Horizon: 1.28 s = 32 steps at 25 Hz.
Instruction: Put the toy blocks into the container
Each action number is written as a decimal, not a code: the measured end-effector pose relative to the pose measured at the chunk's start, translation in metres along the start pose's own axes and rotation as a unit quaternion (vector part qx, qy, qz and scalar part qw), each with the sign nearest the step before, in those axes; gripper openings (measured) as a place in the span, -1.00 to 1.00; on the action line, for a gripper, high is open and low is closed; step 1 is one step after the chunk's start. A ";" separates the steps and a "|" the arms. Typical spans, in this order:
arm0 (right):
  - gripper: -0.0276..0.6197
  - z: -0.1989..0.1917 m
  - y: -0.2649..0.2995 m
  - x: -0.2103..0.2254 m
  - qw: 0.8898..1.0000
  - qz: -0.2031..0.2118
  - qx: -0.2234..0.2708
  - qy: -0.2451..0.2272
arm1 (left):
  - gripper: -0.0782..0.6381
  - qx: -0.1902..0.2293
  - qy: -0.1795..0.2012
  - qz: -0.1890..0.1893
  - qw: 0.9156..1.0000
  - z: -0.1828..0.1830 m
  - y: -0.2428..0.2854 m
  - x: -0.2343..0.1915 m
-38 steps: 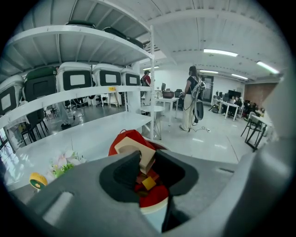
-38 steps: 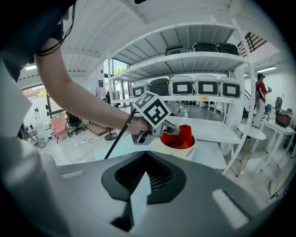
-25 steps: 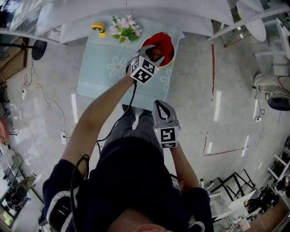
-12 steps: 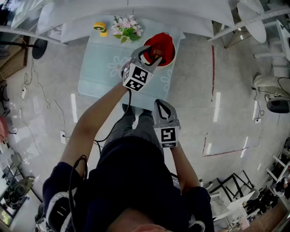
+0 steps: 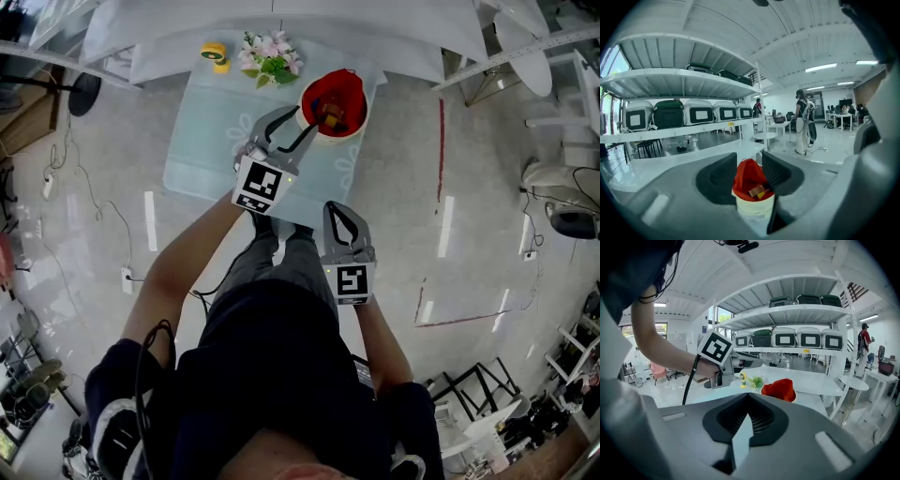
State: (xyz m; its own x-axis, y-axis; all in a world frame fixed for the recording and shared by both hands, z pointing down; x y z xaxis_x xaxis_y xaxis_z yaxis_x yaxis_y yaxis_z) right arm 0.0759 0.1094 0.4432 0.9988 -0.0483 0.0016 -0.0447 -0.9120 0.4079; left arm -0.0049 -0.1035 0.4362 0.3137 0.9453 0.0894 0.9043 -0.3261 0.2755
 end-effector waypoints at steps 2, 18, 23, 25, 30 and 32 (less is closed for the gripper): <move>-0.91 0.005 -0.001 0.001 1.000 0.006 0.011 -0.022 | -0.34 0.011 0.004 0.007 1.000 0.003 -0.012 0.002; -0.91 0.045 -0.013 -0.002 0.999 -0.009 0.051 0.000 | -0.66 0.097 0.024 0.064 0.993 0.025 -0.095 0.010; -0.91 0.058 -0.017 -0.005 0.996 -0.009 0.094 0.002 | -0.77 0.121 -0.013 0.091 0.988 0.029 -0.119 0.013; -0.91 0.062 -0.018 -0.005 0.995 -0.009 0.096 0.002 | -0.77 0.119 -0.017 0.096 0.988 0.028 -0.128 0.015; -0.91 0.067 -0.021 -0.007 0.995 -0.010 0.097 0.000 | -0.77 0.115 -0.030 0.115 0.986 0.024 -0.148 0.017; -0.91 0.068 -0.022 -0.007 0.995 -0.011 0.099 -0.001 | -0.78 0.112 -0.032 0.121 0.986 0.020 -0.156 0.018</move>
State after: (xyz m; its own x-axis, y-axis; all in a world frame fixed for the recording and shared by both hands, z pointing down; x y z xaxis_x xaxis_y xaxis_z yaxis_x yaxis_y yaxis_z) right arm 0.0690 0.1018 0.3726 0.9996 -0.0282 -0.0072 -0.0259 -0.9750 0.2206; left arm -0.1341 -0.0357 0.3753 0.5389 0.8400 0.0639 0.8400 -0.5415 0.0345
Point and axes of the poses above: the fingertips, and each gripper's own axes: y forward along the fingers, x to its right, z out of its top, the point moved 10 cm from there along -y, backward along the fingers, and after that the axes turned 6 degrees about -z, right-handed, at the moved point
